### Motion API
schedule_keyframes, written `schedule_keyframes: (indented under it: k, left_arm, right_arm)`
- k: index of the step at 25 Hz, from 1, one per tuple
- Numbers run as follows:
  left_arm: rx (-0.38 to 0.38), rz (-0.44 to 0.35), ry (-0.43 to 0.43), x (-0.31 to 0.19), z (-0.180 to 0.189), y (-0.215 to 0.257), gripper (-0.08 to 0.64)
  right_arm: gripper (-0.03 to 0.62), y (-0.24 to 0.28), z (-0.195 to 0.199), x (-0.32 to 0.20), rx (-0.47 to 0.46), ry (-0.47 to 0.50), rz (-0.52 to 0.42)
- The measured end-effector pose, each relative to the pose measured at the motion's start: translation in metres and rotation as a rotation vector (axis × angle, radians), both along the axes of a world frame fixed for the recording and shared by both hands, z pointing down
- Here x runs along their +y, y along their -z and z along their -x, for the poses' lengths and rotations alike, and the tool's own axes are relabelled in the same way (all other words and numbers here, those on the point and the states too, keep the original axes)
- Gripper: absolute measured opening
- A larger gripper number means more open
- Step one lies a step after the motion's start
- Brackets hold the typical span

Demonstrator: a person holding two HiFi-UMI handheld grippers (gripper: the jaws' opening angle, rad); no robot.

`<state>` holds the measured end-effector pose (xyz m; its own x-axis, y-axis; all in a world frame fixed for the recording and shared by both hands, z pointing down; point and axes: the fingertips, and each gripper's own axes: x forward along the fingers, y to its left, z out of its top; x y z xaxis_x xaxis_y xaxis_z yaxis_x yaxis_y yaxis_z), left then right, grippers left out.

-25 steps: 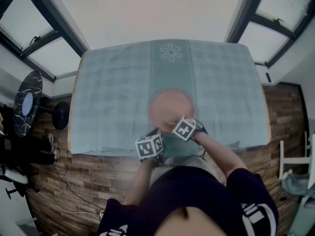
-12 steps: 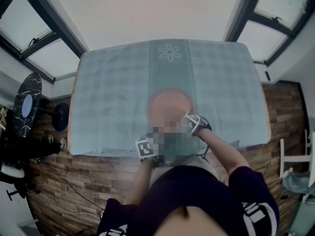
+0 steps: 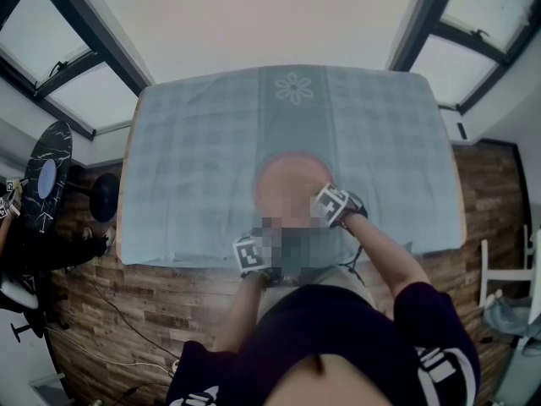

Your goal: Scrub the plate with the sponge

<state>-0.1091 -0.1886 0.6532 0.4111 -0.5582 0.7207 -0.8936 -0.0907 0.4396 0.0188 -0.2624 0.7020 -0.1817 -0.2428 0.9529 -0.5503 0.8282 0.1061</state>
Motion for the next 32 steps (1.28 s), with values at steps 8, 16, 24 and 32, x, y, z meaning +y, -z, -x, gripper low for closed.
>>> schedule_keyframes:
  k: [8, 16, 24, 32]
  left_arm:
    - [0.002, 0.011, -0.005, -0.001, -0.004, -0.003, 0.012]
    - [0.000, 0.021, 0.006, -0.003, -0.003, -0.005, 0.012]
    - [0.001, 0.033, 0.020, 0.001, -0.001, -0.007, 0.012]
    - [0.004, 0.042, 0.041, 0.004, 0.004, -0.008, 0.012]
  right_arm:
    - [0.037, 0.001, 0.001, -0.016, -0.014, -0.020, -0.003]
    - [0.037, -0.003, 0.002, -0.034, -0.006, -0.045, 0.007]
    - [0.037, -0.004, 0.017, -0.049, -0.038, -0.054, 0.009]
    - [0.037, 0.000, 0.034, -0.058, -0.042, -0.030, -0.003]
